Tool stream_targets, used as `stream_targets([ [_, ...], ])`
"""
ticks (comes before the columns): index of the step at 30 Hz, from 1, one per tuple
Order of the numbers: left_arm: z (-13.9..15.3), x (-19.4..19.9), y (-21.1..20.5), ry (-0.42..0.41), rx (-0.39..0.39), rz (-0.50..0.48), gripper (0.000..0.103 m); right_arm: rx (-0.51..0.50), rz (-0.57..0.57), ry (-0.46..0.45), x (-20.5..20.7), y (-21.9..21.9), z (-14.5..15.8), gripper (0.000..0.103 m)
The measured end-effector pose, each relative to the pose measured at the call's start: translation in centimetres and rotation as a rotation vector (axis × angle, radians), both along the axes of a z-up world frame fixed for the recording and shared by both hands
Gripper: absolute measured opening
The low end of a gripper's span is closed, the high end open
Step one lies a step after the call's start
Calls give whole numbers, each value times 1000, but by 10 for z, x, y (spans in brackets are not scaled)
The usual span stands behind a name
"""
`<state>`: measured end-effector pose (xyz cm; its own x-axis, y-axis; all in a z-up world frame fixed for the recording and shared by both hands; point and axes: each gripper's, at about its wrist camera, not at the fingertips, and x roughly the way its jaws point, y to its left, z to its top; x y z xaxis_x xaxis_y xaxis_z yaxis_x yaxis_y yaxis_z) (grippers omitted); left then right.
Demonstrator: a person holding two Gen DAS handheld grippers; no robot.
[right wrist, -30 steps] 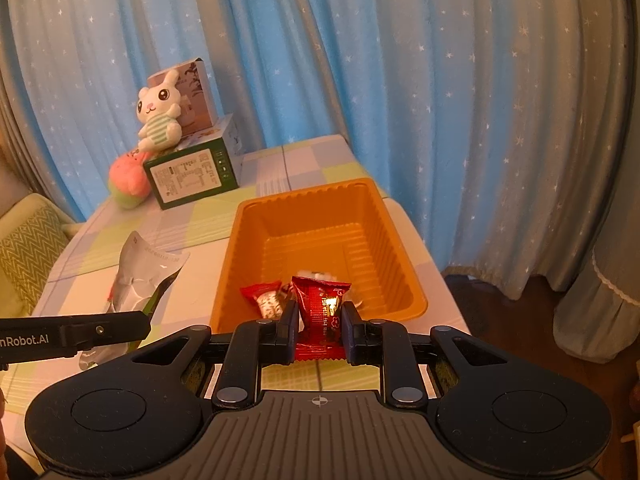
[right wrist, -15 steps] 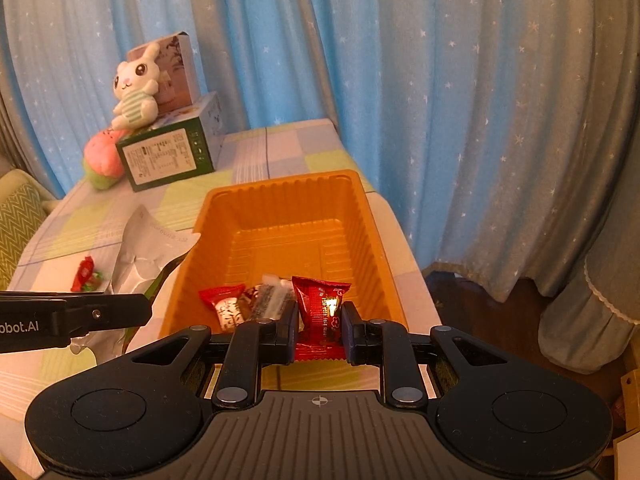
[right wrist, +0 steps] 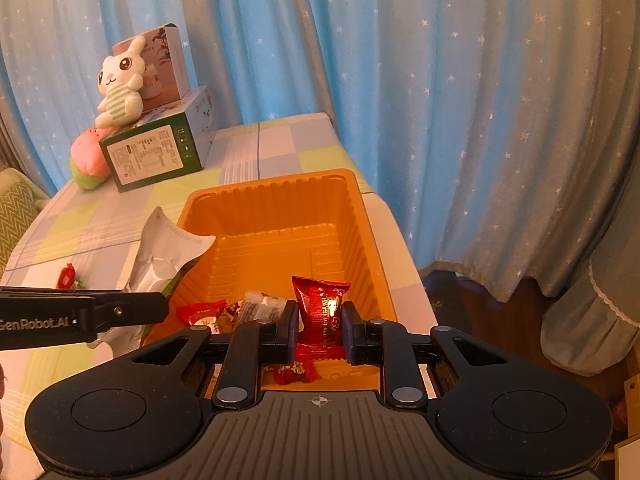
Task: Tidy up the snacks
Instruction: 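Open the left tool to drop the silver wrapper into the tray, then open the right tool to drop the red candy into the tray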
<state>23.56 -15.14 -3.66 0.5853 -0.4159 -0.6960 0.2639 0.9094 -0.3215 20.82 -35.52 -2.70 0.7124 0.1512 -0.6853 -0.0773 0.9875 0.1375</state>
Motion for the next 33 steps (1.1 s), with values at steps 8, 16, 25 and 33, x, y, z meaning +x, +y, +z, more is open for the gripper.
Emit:
stream_targets([
  [8,-16,16,-6,6,-3,8,26,-4,1,8,10,1,-7,23],
  [16,-16,6,5,-3,13,38,32,8,-3,13,9,-3,-8,23],
  [25,-14,-9,15,-3,16,47,35,18,2,15,8,-1,-4,23],
  [33,-13,-14,19,-8,7,51,35,63,-8,7,14,-2,-1,23],
])
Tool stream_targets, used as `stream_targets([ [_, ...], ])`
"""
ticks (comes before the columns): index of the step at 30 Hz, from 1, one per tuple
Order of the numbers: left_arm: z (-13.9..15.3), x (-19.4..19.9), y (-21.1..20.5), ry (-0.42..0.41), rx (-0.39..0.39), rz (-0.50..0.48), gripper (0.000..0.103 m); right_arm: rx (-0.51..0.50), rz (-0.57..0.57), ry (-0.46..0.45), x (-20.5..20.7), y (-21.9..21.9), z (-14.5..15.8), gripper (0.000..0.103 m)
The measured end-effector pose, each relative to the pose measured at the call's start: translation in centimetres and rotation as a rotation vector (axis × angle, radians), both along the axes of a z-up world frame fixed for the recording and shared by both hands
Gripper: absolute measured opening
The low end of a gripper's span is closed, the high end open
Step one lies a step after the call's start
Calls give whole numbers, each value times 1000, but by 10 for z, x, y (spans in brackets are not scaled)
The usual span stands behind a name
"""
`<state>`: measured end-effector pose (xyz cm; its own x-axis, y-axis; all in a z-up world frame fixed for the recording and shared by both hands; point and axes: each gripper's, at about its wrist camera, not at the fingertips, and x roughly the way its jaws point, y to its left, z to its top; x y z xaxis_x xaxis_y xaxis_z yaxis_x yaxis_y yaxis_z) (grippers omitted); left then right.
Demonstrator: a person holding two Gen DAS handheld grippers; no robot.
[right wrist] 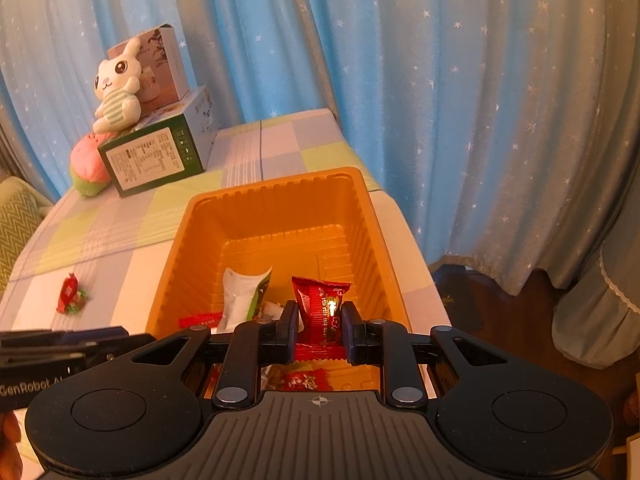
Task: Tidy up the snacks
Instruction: 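Open the right tool to drop the red candy into the tray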
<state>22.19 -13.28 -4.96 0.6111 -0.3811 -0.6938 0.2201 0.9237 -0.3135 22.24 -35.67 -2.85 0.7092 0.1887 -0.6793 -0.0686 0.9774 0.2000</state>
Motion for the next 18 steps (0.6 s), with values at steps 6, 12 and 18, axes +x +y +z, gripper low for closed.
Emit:
stream_targets([
  [6,4,-2,7,-6,-12,12,38,86,-32,0,5,-10,-2,65],
  [12,9,-12,13,-10,-18,28,39,107,-71,8,-7,-21,2,66],
  [18,21,-32,20,-24,-21,43,41,124,-90,-5,-32,-23,19,66],
])
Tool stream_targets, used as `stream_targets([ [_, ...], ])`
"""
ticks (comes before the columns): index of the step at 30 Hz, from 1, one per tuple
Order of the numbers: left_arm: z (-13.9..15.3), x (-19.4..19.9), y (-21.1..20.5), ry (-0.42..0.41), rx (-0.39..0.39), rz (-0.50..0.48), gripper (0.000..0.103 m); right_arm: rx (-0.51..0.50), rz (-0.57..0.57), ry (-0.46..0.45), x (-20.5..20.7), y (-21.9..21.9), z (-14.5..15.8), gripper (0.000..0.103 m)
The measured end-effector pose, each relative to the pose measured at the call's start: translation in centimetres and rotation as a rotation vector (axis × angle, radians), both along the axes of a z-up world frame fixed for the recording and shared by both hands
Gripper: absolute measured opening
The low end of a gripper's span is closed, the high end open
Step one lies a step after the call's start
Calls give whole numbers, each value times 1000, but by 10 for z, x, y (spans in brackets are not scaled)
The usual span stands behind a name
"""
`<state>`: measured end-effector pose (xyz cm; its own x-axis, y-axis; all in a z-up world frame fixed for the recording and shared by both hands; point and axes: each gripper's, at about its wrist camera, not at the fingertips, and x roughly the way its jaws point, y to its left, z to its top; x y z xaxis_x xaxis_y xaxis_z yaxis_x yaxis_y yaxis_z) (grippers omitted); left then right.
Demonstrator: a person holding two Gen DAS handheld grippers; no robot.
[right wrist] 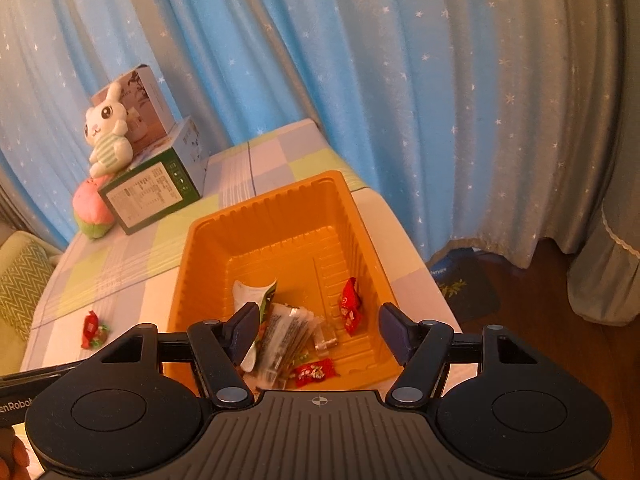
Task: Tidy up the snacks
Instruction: 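Open the right tool to drop the red candy into the tray, then withdraw both open tools from the tray toward the remaining candies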
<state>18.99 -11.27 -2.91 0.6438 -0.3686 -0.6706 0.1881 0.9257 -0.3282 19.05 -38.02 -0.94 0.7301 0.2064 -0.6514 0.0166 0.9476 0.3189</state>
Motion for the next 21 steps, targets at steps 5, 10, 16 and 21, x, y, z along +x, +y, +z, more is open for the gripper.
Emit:
stream_targets([
  [5,14,-24,9,-26,4,20,42,4,12,-24,-23,10,17,66],
  [10,27,-47,21,-43,-2,43,43,5,39,-42,-47,26,30,66],
  [16,38,-75,36,-57,0,73,44,-7,73,-52,-69,47,37,66],
  [21,43,-97,53,-61,1,103,45,-9,97,-54,-82,62,38,66],
])
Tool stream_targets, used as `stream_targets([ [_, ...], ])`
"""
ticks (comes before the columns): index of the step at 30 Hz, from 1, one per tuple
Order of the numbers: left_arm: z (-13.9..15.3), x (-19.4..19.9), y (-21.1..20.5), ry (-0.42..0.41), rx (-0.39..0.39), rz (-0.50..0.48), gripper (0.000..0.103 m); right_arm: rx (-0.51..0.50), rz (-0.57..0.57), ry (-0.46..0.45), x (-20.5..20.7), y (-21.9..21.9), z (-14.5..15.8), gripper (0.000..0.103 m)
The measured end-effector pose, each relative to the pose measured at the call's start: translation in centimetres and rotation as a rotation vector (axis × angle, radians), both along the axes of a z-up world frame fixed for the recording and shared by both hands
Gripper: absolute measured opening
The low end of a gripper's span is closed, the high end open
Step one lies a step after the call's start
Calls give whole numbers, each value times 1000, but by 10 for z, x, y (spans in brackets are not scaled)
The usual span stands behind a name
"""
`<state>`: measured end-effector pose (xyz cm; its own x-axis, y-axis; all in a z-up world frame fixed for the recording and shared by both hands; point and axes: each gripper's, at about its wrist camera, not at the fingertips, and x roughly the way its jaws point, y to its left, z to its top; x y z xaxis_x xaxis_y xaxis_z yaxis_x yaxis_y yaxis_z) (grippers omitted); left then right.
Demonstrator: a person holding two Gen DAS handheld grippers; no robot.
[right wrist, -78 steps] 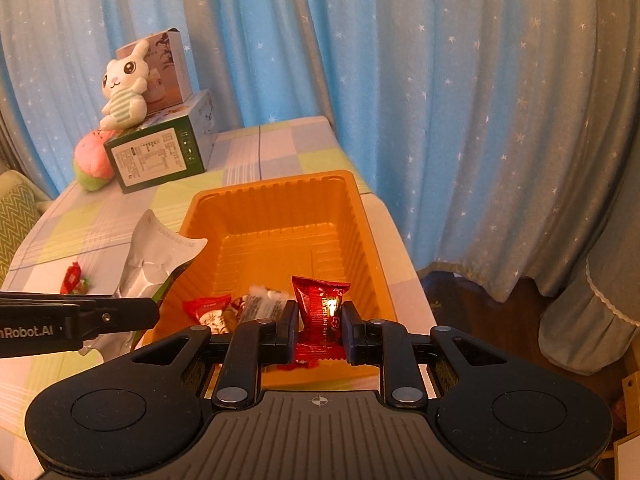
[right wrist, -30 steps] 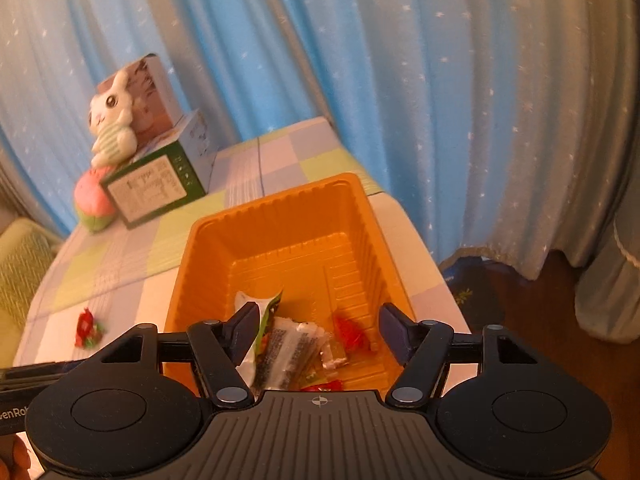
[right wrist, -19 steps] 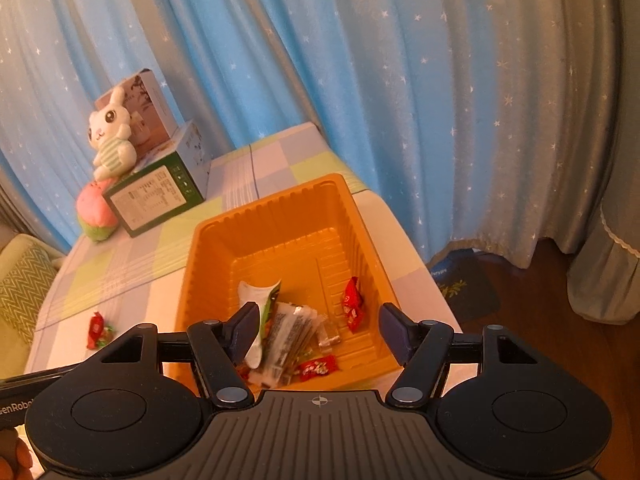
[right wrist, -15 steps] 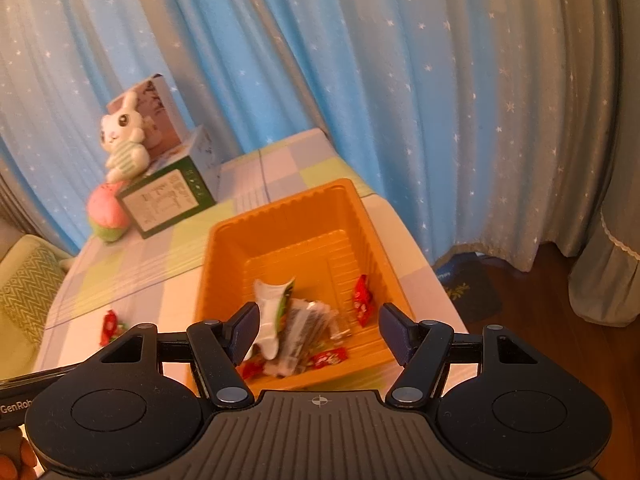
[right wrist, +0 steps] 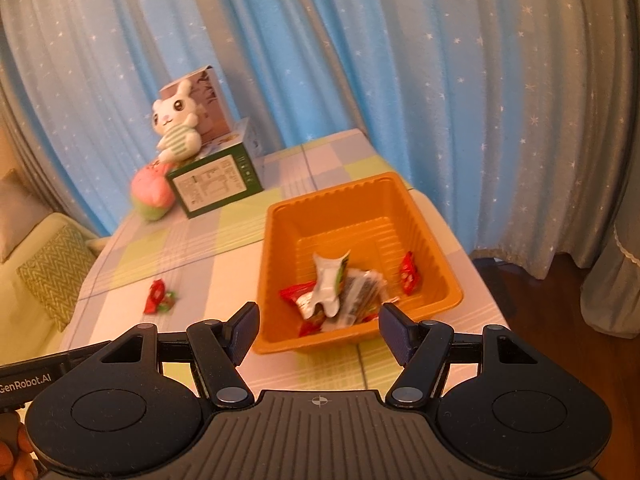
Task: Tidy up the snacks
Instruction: 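Withdraw both open tools from the tray toward the remaining candies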
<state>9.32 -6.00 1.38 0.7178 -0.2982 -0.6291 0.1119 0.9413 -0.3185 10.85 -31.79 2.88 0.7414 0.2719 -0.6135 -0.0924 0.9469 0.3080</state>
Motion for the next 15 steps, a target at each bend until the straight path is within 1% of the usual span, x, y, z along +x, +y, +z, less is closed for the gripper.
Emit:
stream_targets([
  [7,2,-21,26,-8,1,50,45,-4,46,3,-14,25,0,66],
  [15,1,-34,56,-2,27,106,45,-5,88,6,-19,50,-3,66],
])
